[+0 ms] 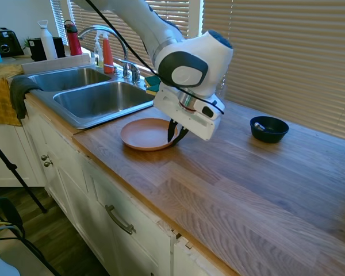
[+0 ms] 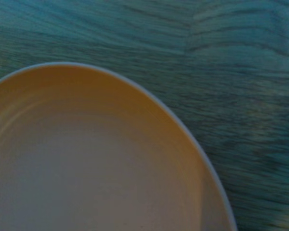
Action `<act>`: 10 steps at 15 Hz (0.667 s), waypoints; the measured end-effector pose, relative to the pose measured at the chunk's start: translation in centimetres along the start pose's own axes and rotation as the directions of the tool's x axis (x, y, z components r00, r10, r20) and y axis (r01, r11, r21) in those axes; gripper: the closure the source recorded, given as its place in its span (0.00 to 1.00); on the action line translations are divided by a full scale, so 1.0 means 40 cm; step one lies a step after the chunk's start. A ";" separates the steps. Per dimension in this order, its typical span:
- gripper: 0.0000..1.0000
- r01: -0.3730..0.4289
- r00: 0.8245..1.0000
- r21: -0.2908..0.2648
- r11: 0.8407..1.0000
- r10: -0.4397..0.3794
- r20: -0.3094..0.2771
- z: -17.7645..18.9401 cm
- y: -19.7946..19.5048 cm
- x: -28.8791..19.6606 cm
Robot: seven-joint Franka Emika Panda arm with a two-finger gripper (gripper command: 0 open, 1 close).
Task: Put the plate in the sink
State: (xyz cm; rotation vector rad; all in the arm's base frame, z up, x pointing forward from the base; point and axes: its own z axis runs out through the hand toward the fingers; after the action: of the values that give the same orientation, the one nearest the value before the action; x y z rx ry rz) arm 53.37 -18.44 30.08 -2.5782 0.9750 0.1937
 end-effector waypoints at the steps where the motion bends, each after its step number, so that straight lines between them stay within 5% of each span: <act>1: 1.00 0.006 1.000 0.017 1.000 -0.006 0.017 0.000 0.004 0.008; 10: 1.00 -0.005 0.994 0.117 0.993 -0.008 0.110 0.007 0.021 0.030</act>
State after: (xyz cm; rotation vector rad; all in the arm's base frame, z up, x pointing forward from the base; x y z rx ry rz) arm 53.70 -19.64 29.27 -2.4338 0.9167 0.2678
